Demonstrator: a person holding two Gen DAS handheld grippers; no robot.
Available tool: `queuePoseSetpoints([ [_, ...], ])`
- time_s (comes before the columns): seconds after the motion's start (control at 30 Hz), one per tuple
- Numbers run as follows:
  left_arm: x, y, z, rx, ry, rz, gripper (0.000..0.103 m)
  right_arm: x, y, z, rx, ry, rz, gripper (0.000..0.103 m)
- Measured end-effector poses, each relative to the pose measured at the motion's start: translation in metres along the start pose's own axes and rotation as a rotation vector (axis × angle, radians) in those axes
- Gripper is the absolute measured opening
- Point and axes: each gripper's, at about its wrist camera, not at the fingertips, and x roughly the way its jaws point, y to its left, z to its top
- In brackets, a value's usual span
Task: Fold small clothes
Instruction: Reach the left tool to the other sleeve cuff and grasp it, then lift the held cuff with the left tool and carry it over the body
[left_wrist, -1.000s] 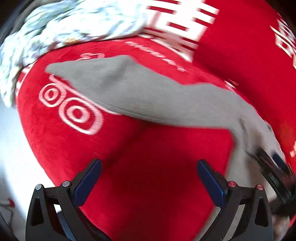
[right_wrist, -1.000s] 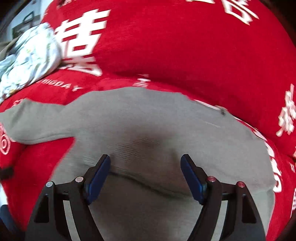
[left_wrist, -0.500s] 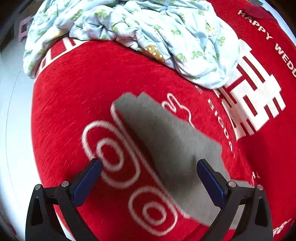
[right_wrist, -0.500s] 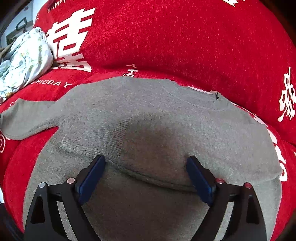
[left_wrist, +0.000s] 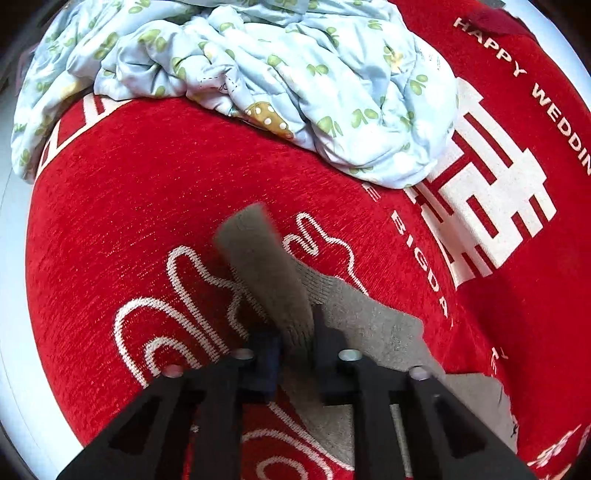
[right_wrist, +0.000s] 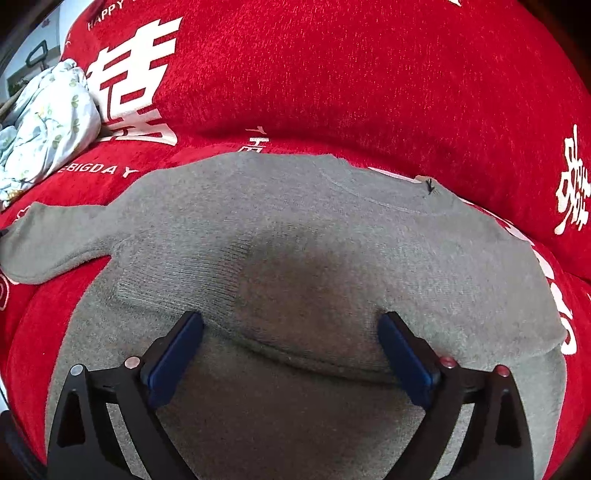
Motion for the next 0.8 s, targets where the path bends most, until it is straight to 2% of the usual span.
queuePoseSetpoints([
  [0.1, -0.01, 0.012, 0.002, -0.057, -0.013, -0.025, 0.013, 0.0, 0.0, 0.0, 0.001, 0.0, 0.001, 0.098],
  [0.17, -0.021, 0.009, 0.001, -0.022, -0.071, 0.08, 0.013, 0.0, 0.0, 0.0, 0.002, 0.0, 0.001, 0.098],
  [0.2, -0.024, -0.002, -0.002, 0.054, -0.101, 0.165, 0.013, 0.0, 0.0, 0.0, 0.004, 0.0, 0.002, 0.098],
  [0.3, -0.031, -0.024, -0.011, 0.177, -0.155, 0.239, 0.013, -0.001, -0.001, 0.0, 0.007, 0.0, 0.007, 0.098],
  [0.57, -0.046, -0.059, -0.011, 0.258, -0.195, 0.318, 0.013, -0.005, -0.007, 0.0, 0.023, 0.009, 0.036, 0.098],
  [0.7, -0.055, -0.074, -0.019, 0.298, -0.197, 0.306, 0.013, -0.02, -0.014, -0.008, 0.042, -0.005, 0.063, 0.098],
  [0.8, -0.057, -0.092, -0.028, 0.332, -0.192, 0.299, 0.013, -0.03, -0.018, -0.016, 0.007, -0.015, 0.043, 0.098],
])
